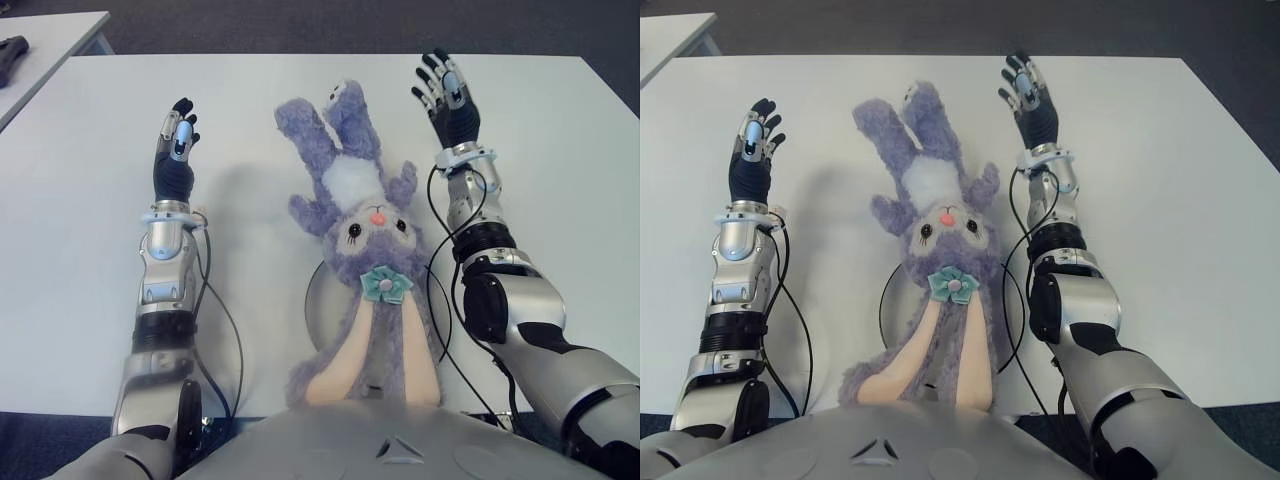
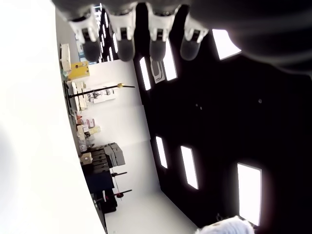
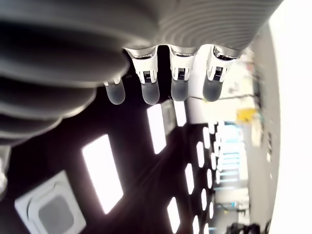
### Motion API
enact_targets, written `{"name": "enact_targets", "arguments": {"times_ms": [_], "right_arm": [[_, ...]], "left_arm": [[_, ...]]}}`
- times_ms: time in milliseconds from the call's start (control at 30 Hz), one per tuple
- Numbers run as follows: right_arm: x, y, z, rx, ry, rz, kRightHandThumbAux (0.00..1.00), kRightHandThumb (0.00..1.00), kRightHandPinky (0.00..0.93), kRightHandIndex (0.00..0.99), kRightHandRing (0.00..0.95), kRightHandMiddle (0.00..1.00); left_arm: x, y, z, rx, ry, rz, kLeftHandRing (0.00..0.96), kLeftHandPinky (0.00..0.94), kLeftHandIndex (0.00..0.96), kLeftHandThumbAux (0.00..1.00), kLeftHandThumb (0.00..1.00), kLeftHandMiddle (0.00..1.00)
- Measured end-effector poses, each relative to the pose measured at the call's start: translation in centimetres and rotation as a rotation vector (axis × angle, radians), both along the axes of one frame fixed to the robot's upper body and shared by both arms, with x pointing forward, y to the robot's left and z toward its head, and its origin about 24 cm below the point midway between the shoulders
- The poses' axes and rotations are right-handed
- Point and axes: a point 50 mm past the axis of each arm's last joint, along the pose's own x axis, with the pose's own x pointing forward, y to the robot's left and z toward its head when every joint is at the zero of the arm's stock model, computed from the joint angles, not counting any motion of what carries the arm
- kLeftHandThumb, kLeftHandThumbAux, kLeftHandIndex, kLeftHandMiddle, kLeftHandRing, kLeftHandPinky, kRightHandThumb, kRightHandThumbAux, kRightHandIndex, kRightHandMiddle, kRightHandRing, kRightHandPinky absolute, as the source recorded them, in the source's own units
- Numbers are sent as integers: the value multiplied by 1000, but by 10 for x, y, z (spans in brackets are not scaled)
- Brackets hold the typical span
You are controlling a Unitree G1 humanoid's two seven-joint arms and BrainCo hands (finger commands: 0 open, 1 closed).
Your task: Put the doll into the plate.
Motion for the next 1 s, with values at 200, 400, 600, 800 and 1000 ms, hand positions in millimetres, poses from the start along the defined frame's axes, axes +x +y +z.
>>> {"name": "enact_targets", "arguments": {"times_ms": [200,400,600,800,1000], "right_arm": [[4,7,-6,64,47,28,583,0,0,35,1,43],[4,19,-9,74,64,54,627,0,0,34,4,38],[0,43,-25,93,128,65,664,0,0,47,2,42],[-3,58,-36,103,192,59,714,0,0,50,6,46],[-4,61,-43,117,240,47,734,0,4,46,11,49]], "left_arm": [[10,-2,-6,-55,8,-14,0,0,28,243,0,46],[33,-6,-22,-188,91,-26,0,0,25,264,0,51],[49,-18,-39,-278,189,-53,0,0,24,288,0,59],[57,-29,-43,-299,229,-76,0,0,33,310,0,67],[61,-32,-45,-305,243,-80,0,0,32,342,0,76]]}}
